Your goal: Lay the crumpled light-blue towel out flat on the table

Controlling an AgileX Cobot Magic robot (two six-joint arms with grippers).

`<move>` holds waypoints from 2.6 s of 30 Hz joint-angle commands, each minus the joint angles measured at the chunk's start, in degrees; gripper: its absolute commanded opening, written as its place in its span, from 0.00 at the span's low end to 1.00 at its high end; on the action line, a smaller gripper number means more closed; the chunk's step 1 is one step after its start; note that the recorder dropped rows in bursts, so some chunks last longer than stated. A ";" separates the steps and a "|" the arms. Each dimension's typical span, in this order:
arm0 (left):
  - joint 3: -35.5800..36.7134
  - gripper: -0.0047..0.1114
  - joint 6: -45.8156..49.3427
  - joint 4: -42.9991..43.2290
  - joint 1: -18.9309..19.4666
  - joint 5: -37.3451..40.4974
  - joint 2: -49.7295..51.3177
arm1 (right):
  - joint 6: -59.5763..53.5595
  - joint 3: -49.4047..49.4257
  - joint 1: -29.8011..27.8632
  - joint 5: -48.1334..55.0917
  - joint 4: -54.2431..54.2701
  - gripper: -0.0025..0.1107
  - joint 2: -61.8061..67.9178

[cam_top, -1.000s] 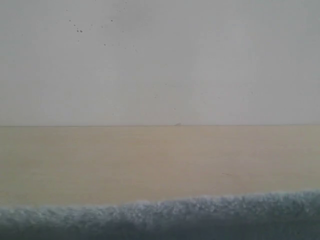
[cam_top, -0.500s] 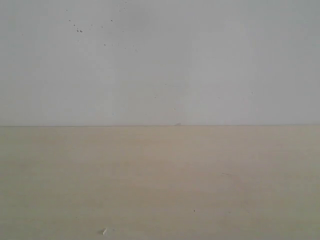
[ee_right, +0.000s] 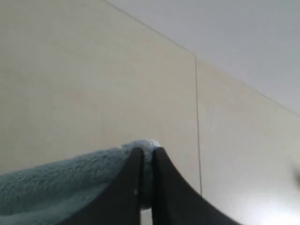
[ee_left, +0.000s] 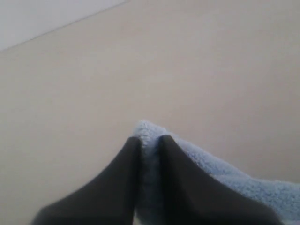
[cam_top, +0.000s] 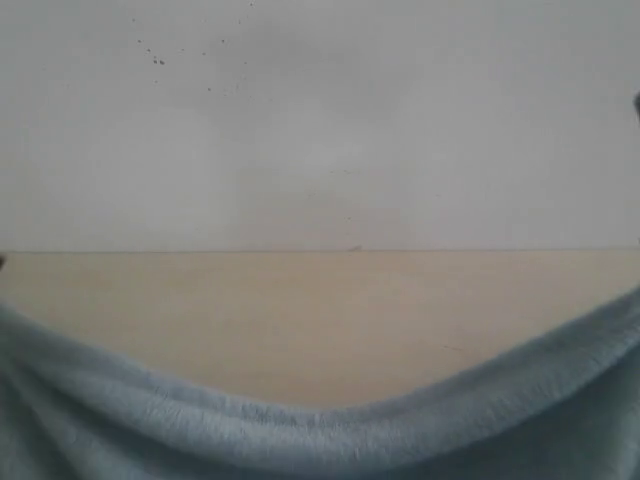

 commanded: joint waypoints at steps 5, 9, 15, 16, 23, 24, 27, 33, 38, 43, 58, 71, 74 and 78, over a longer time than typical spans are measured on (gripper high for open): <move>-16.76 0.68 -4.47 0.74 1.99 -2.86 9.55 | -8.29 -24.60 -3.59 -0.92 15.73 0.52 9.14; -15.66 0.64 -5.17 2.40 3.71 -1.46 6.50 | -8.94 -23.98 -3.68 0.72 15.60 0.41 7.76; -6.44 0.37 5.66 -9.13 3.63 2.13 0.86 | -9.74 -14.73 -3.68 3.58 16.57 0.05 4.98; -4.23 0.32 7.61 -11.77 3.63 2.13 -0.50 | -9.64 -11.56 -3.68 3.18 16.57 0.02 3.95; 9.18 0.09 12.24 -15.60 3.63 -1.48 -7.75 | -7.54 8.27 -3.68 -1.57 12.85 0.02 -2.79; 11.11 0.08 12.12 -15.73 3.63 -2.24 -8.52 | -7.54 11.15 -3.68 -2.48 12.72 0.02 -2.89; 14.49 0.08 11.83 -15.85 3.63 -3.04 -9.86 | -5.04 18.37 -3.68 -6.92 11.29 0.02 -2.67; 16.56 0.08 11.73 -16.13 3.63 -3.04 -10.02 | 0.84 23.83 -4.44 -12.80 9.58 0.02 -0.95; 16.56 0.08 11.63 -16.13 3.63 -3.92 -10.02 | -0.64 23.93 -8.29 -15.03 13.41 0.02 6.43; 16.56 0.08 11.63 -16.13 3.63 -5.00 -10.02 | -0.27 23.93 -8.30 -20.16 13.30 0.02 16.72; 16.56 0.08 11.63 -16.13 3.63 -6.53 -10.02 | 15.48 23.49 -11.09 -24.28 -3.06 0.02 23.57; 16.56 0.08 11.63 -16.23 3.63 -6.97 -10.02 | 7.21 21.53 -13.34 -26.43 5.43 0.02 26.31; 16.56 0.08 11.63 -16.23 3.63 -6.97 -10.02 | 7.08 21.53 -13.34 -26.52 5.43 0.02 28.12; 16.56 0.08 11.63 -16.23 3.63 -6.97 -10.02 | 7.44 21.53 -13.34 -24.57 5.43 0.02 29.81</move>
